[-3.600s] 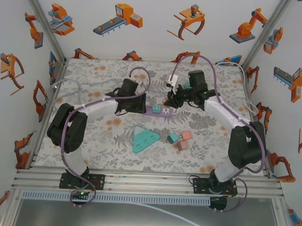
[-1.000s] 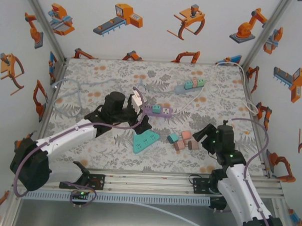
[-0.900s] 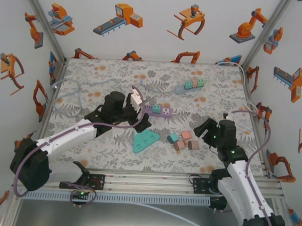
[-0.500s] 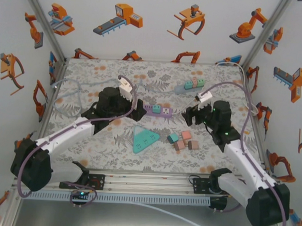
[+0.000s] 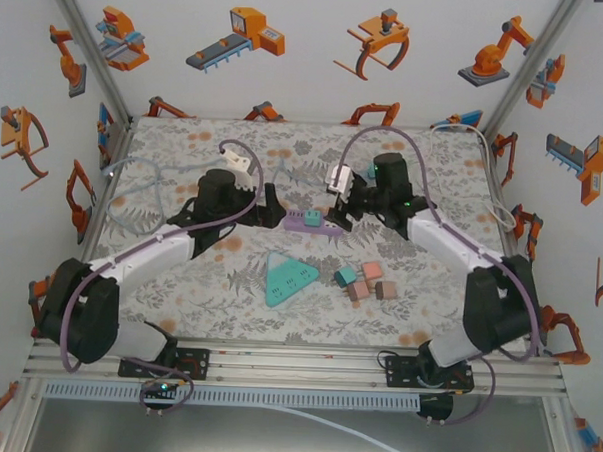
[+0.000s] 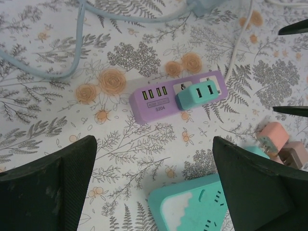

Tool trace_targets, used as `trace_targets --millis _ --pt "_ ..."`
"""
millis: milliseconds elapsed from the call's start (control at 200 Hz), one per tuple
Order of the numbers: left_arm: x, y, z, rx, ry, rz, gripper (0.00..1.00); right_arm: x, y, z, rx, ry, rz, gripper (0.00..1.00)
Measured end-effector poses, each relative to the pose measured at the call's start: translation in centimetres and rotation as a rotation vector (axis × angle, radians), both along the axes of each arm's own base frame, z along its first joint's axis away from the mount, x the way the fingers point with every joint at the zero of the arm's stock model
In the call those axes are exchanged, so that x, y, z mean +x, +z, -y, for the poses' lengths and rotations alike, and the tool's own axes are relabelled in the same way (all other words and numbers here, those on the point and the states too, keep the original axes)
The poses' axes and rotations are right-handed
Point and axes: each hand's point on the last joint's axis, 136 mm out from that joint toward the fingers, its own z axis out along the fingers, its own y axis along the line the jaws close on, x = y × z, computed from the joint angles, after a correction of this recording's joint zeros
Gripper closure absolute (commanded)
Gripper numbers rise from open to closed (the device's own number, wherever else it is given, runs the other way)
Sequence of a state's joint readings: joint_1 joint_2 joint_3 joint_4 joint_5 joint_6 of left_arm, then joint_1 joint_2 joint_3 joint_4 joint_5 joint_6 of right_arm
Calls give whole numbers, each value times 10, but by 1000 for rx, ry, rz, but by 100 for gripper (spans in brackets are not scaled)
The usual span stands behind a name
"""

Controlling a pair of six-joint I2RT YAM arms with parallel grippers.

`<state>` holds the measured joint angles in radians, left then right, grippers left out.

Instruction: Pull the plug off the socket

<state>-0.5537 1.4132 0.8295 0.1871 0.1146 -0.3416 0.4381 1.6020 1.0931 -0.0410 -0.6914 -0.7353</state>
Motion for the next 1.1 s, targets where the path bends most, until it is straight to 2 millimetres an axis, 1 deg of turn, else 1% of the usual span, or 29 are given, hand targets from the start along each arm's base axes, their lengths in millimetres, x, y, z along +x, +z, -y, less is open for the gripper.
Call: trace_targets --millis 110,230,335,456,536,621,686,791,976,1102 --pt "6 -8 5 -6 2 -31 3 4 -20 -13 -18 48 -41 32" --pt "15 -15 14 -36 -5 -51 0 9 -42 -22 -38 78 -82 37" --pt "22 -25 20 -77 -3 -74 8 12 -56 -26 -50 92 -118 46" --pt "30 -41 25 -93 11 -120 21 16 -67 -30 -54 105 -143 57" --pt "36 -50 29 -96 23 -145 25 15 -74 -31 -56 114 -161 61" --pt "42 -56 32 -97 32 -159 30 13 -78 -32 -59 122 -175 66" --pt "47 -59 34 -96 36 -163 35 12 -78 -32 -56 128 -181 70" --pt "54 -64 37 -89 44 -168 43 10 -77 -33 -52 137 -184 73" --pt "65 -82 41 -45 56 -202 45 9 -77 -34 -50 141 -186 74" --pt "66 -93 41 -12 56 -235 47 9 -77 -34 -50 141 -186 74"
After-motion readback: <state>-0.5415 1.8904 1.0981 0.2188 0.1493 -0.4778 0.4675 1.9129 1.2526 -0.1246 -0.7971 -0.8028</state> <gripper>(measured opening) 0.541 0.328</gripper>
